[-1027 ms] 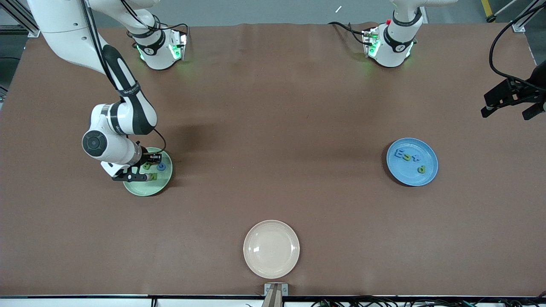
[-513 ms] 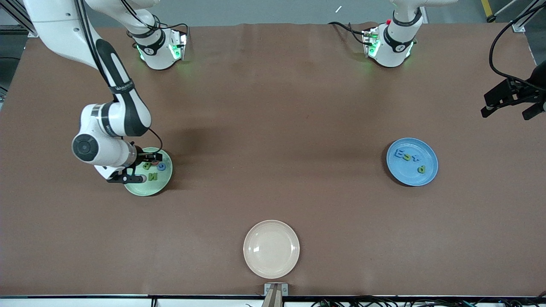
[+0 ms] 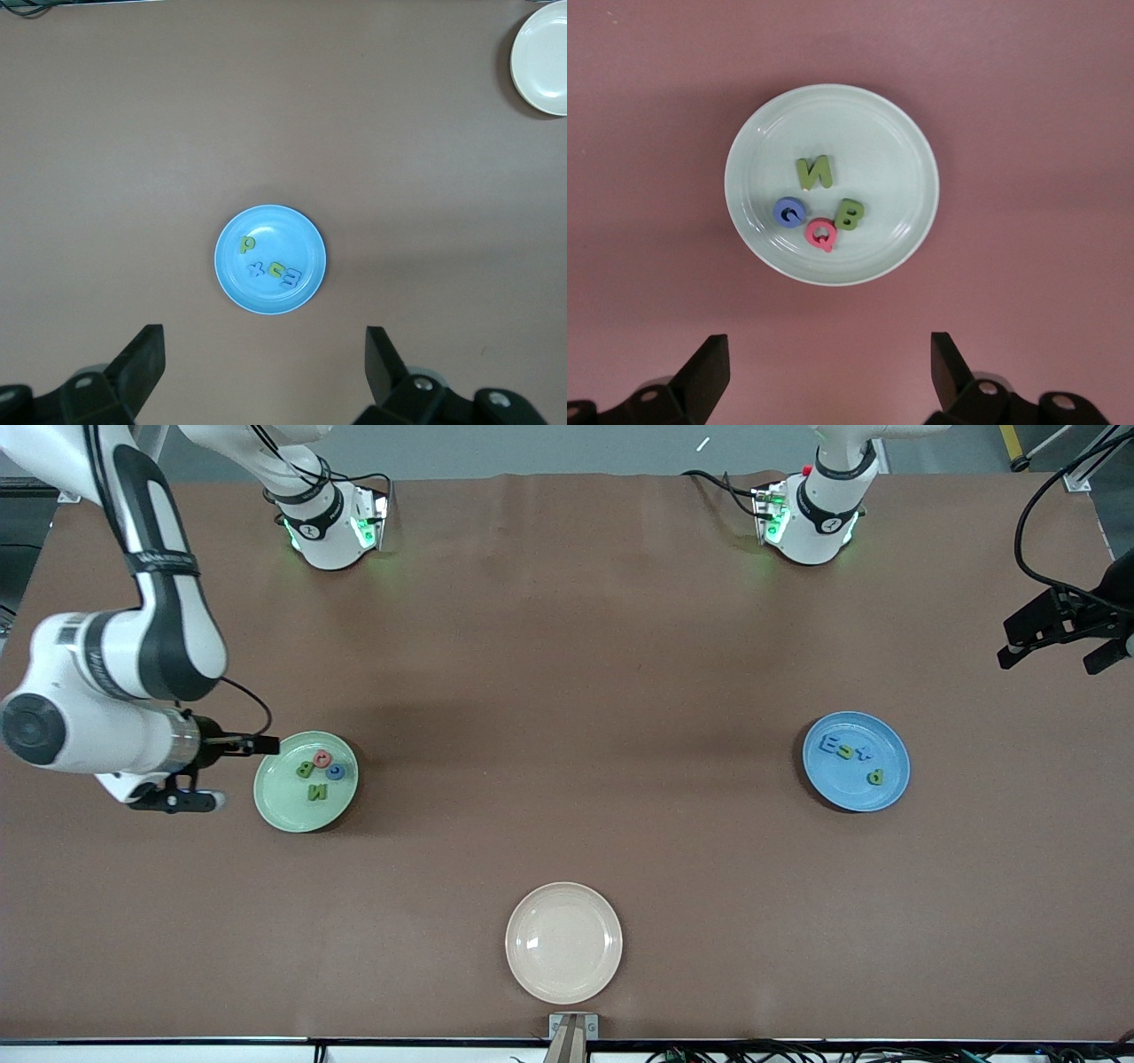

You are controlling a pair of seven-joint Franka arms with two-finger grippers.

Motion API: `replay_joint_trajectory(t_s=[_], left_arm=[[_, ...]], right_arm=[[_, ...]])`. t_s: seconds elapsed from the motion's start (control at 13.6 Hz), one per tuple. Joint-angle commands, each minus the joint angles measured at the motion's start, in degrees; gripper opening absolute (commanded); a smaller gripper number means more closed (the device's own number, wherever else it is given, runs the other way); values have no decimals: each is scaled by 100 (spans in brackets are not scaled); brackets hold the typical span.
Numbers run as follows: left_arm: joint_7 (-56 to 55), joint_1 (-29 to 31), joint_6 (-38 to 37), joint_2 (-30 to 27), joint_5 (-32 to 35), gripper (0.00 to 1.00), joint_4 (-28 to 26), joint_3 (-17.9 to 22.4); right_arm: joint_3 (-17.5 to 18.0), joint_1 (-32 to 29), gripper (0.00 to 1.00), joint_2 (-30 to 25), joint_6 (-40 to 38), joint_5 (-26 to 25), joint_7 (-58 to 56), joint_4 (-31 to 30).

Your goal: Sort upper and lower case letters into plates

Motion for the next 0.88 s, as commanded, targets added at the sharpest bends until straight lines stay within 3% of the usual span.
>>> replay_joint_trajectory(t_s=[0.0, 0.22, 0.81], left_arm=[[32, -9, -116, -46, -18, 99, 75, -7], [32, -9, -116, -46, -18, 99, 75, -7], [23, -9, -124, -46, -18, 99, 75, -7]], right_arm=[[91, -237, 100, -106, -516, -207, -158, 521], [91, -246, 100, -107, -1008, -427, -298, 1172], [100, -562, 100, -54, -1914, -383, -290, 2349]])
